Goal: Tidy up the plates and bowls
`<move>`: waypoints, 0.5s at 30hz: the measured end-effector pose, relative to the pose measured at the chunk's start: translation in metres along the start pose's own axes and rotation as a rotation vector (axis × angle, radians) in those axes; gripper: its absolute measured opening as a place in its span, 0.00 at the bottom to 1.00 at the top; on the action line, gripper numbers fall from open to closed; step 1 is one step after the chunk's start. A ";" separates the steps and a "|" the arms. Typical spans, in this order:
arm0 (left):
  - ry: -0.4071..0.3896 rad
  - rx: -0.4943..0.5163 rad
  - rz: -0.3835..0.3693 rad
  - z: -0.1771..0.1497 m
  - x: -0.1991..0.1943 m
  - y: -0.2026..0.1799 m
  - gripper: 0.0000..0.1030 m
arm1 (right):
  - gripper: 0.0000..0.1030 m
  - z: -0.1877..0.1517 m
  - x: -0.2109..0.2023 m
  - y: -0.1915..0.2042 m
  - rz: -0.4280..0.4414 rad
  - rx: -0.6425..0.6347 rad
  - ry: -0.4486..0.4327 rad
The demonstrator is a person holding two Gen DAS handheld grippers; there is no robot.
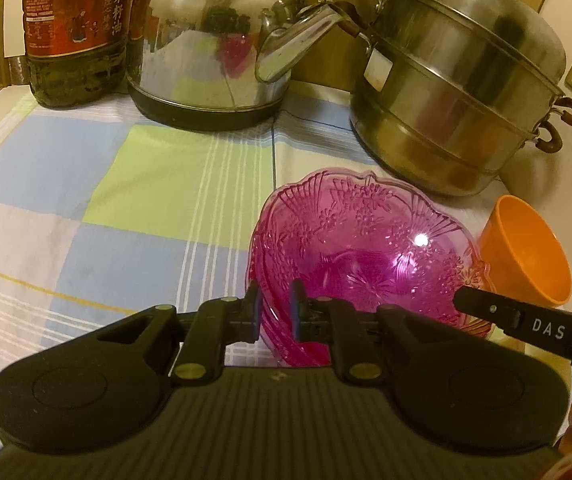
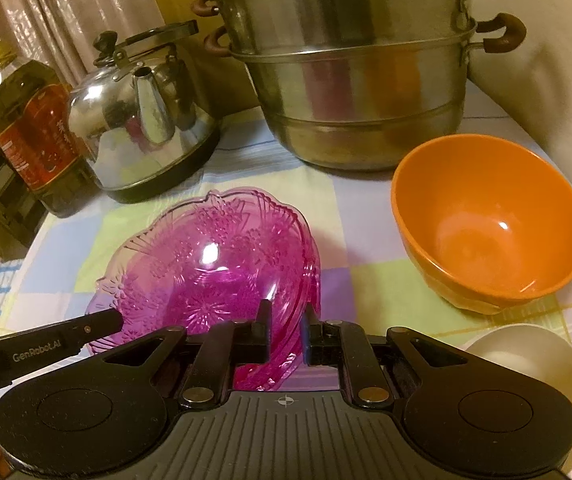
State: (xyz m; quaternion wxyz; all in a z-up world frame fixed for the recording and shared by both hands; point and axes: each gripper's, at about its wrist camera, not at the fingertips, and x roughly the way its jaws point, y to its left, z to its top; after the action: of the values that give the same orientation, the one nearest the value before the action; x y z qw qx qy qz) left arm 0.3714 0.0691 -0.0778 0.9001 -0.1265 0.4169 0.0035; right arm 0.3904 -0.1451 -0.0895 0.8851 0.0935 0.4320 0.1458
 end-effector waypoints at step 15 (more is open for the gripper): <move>-0.011 0.003 0.019 0.000 0.003 0.003 0.21 | 0.34 0.002 0.002 0.001 -0.016 -0.034 -0.024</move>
State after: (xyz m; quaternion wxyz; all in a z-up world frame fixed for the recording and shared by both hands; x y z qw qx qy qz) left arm 0.3733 0.0713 -0.0810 0.9024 -0.1214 0.4132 0.0122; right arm 0.3925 -0.1433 -0.0896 0.8928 0.0766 0.4195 0.1451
